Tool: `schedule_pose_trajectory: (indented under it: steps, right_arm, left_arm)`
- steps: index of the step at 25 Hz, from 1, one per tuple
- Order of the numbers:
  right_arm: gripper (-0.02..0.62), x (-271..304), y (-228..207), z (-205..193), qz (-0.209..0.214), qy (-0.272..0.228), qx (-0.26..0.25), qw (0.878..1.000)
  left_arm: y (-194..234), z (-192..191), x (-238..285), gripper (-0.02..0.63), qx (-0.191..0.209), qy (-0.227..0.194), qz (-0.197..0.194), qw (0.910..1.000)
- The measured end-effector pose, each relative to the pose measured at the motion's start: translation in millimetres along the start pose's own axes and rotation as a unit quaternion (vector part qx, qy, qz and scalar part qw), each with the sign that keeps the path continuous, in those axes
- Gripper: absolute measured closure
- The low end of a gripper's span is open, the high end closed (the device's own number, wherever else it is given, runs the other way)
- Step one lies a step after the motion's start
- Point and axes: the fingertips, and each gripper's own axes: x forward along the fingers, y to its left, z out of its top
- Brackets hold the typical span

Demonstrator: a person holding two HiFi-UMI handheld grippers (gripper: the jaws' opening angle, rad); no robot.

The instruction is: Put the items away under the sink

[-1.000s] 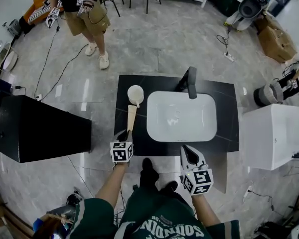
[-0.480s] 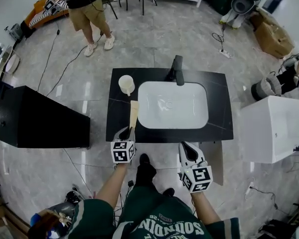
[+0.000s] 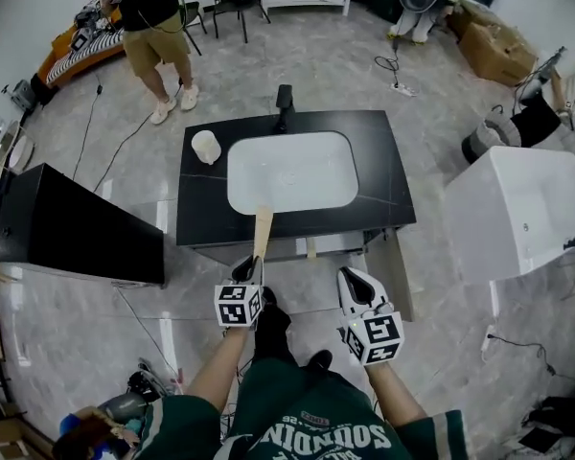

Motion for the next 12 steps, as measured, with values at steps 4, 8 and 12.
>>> schedule_pose_trajectory:
  steps: [4,8,12]
  right_arm:
    - [0.552,-53,-15,-20,-0.016,-0.006,0.008,1.0]
    - [0.552,-98,-33,-41,-0.032,-0.009,0.018,0.999]
    - [0.552,-133,-49,-62,-0.045,-0.005,0.022,0.999]
  left_arm:
    - [-69,-35,-17,0.558,0.017,0.015,-0.034,0.9991]
    - [-131,-76,-26,0.558,0.037,0.038,-0.072,0.996]
    - [-178,-112,-27,0.558,0.04,0.061,-0.097,0.9926]
